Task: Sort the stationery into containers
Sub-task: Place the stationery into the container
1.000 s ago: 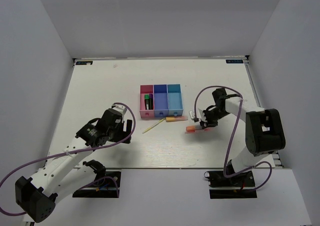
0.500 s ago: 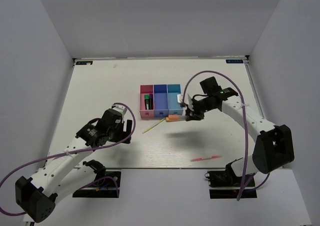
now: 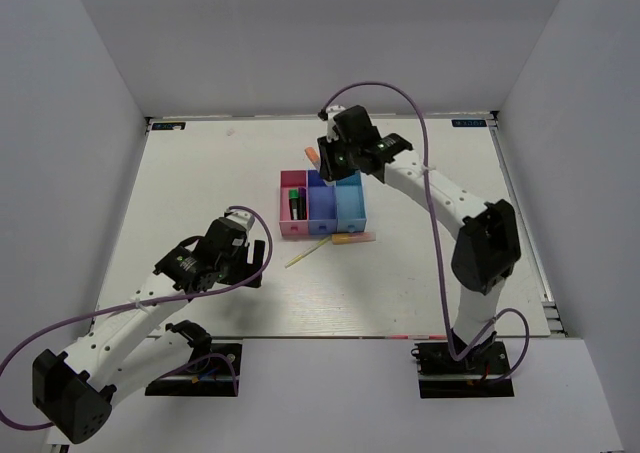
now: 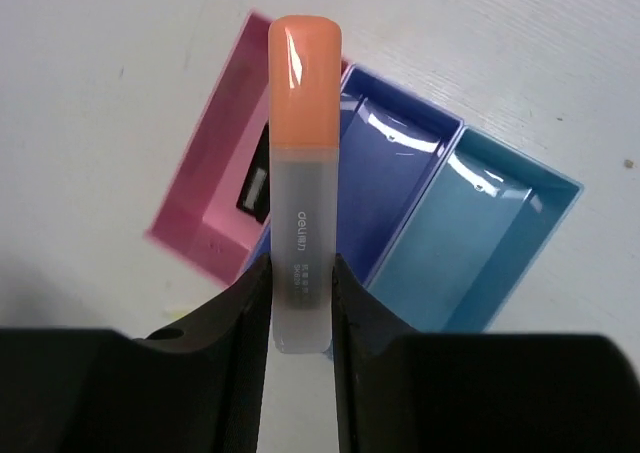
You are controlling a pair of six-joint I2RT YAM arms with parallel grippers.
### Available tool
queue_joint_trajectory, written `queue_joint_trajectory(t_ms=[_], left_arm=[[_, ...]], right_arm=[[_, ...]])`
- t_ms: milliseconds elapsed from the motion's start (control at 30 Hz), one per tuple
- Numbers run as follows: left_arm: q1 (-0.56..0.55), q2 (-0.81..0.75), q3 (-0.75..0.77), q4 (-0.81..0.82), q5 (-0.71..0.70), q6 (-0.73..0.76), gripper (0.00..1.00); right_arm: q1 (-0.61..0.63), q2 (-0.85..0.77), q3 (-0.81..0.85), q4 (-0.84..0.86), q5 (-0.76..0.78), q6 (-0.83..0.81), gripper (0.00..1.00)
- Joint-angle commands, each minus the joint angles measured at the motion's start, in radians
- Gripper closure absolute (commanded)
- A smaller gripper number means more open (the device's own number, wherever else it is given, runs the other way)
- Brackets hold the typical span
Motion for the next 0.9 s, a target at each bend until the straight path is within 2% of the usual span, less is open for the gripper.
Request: queue_joint_trajectory(t_ms=[0,200,467,500,567,600,700,733,800,833,867], left_arm=[[0.004,-0.011,-0.014,0.013,-0.016,0.011,0.07],[0.006,-0.012,-0.011,0.012,-0.011,0.013,0.07],[0.003,-0.014,-0.012,0.015,-0.005,0.016,0.06],[0.006,-0.012,-0.012,0.016,-0.002,0.016,0.06],[0.003,-0.009,-0.011,0.016,-0.002,0.017,0.06],[0.006,-0.014,-0.012,0.015,-0.002,0.017,0.06],[0.006,-0.011,-0.012,0.016,-0.003,0.014,0.06],[0.004,-0.011,-0.014,0.016,-0.003,0.016,0.06],[0.004,-0.009,-0.015,0.016,-0.002,0.016,0.06],[0.004,-0.009,-0.011,0.016,-0.002,0.014,0.06],[0.004,-0.008,-0.012,0.018,-0.002,0.016,0.06]], right_arm=[[-0.001,0.067,0.124,-0.124,0.170,0.293,1.00],[0.013,0.100,0.078,-0.123,0.094,0.385,1.00],[0.021,0.098,-0.005,-0.087,0.074,0.346,1.00],[0.019,0.101,-0.009,-0.081,0.073,0.339,0.86],[0.019,0.110,-0.014,-0.073,0.068,0.325,0.78],[0.016,0.116,-0.012,-0.067,0.067,0.316,0.70],[0.018,0.115,-0.012,-0.052,0.033,0.303,0.61],[0.018,0.113,-0.009,-0.046,0.028,0.300,0.55],[0.021,0.097,-0.008,-0.046,0.004,0.290,0.52],[0.018,0.090,-0.009,-0.046,-0.001,0.288,0.45],[0.019,0.084,-0.015,-0.043,-0.007,0.282,0.44]])
